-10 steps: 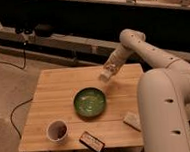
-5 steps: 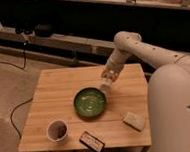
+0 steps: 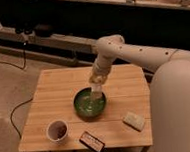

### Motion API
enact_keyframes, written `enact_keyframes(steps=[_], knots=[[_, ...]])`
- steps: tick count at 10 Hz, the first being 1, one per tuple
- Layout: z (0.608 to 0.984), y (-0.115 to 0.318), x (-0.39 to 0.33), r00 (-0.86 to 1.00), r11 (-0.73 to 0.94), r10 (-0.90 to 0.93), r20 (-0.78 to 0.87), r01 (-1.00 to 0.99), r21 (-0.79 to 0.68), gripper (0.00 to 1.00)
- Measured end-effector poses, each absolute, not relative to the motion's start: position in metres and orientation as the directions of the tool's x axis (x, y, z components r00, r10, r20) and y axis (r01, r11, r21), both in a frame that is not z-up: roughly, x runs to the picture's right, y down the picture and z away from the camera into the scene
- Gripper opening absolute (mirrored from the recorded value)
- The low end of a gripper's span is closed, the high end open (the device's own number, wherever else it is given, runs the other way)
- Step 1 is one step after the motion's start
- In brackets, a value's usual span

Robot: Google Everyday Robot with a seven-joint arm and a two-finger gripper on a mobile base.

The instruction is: Place the bottle in the ceramic bowl

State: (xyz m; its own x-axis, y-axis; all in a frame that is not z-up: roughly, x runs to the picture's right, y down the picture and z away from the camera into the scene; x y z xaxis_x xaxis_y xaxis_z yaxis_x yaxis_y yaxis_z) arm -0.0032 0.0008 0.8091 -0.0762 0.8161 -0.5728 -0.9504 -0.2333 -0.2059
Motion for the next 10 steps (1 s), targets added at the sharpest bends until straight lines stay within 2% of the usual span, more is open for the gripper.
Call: enact_keyframes(steps=[1, 2, 4, 10], knots=[[0.807, -0.006, -0.024, -0.084, -0.251, 0.823, -0.561, -0.941, -0.226, 0.75], [0.804, -0.010, -0.037, -0.103, -0.281, 0.819, -0.564, -0.930, -0.238, 0.79], [0.803, -0.007, -0.036, -0.161, -0.353, 0.788, -0.594, -0.909, -0.222, 0.80], [0.796, -0.001, 0.001, -0.224, -0.431, 0.736, -0.638, -0.883, -0.188, 0.80]])
